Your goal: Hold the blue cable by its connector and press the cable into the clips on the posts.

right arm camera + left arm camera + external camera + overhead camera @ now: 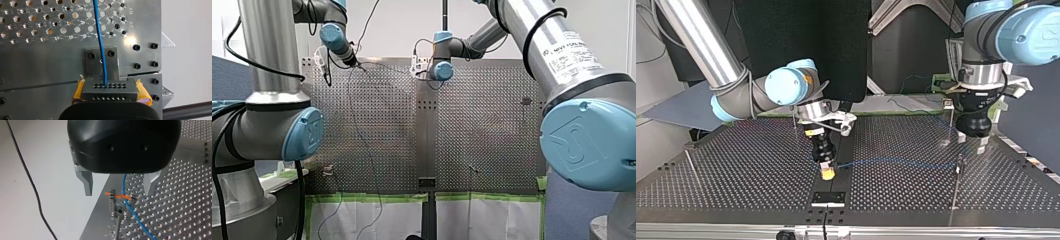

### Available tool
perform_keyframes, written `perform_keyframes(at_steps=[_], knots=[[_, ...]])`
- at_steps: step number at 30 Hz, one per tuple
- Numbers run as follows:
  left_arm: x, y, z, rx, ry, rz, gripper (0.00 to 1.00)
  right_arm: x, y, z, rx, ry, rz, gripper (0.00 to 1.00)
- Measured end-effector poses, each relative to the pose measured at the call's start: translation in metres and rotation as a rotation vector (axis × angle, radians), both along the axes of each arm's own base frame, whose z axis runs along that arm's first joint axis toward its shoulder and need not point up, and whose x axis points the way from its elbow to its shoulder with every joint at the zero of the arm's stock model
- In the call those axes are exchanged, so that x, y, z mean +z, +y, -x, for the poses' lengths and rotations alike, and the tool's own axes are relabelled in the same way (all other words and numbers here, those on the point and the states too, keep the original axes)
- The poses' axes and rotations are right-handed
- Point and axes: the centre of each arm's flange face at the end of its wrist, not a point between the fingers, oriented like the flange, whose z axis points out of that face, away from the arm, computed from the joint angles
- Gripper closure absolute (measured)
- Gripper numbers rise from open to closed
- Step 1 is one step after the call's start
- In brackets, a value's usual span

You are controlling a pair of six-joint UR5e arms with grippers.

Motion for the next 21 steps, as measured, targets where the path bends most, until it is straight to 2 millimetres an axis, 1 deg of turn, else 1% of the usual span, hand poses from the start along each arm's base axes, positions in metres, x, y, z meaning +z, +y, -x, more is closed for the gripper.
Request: perform_keyframes(at_steps=[12, 21], knots=[[0.002, -0.010, -0.002, -0.002, -0.027, -0.101, 0.00, -0.003, -0.001, 0.002, -0.020, 0.008, -0.015, 1.00], [-0.008, -0.018, -0.008, -0.010, -0.004, -0.181, 0.00, -0.006, -0.003, 0.006, -0.055, 0.016, -0.032, 1.00]])
